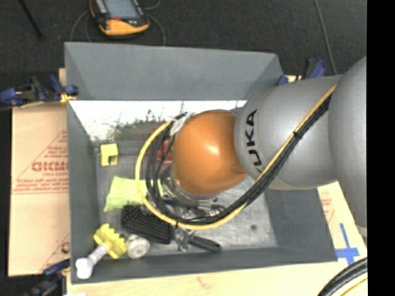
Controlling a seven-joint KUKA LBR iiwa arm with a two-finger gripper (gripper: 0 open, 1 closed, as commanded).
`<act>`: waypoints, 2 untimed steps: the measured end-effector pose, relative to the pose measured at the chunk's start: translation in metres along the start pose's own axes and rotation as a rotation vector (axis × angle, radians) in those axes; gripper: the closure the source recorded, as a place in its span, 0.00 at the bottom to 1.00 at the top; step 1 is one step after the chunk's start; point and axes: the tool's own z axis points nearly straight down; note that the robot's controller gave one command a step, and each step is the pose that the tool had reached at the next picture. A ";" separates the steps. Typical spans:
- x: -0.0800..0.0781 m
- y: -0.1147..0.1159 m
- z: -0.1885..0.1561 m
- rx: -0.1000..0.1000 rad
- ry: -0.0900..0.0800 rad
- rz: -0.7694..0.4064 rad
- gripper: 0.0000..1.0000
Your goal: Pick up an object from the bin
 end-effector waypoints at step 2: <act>-0.022 0.004 0.060 0.017 -0.035 -0.202 1.00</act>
Offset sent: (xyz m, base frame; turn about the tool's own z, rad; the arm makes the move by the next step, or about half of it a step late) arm 0.0003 0.0137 -0.0781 -0.2108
